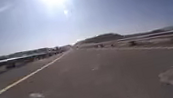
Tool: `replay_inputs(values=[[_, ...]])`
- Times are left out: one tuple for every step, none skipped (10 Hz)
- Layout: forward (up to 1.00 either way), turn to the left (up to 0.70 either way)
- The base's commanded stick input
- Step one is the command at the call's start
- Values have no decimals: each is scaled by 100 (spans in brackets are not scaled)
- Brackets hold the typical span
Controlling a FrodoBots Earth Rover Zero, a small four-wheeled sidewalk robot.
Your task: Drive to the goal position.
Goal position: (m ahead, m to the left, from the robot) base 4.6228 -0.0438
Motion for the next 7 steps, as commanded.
replay_inputs(values=[[100,0],[100,0],[100,0],[100,0],[100,0],[100,0],[100,0]])
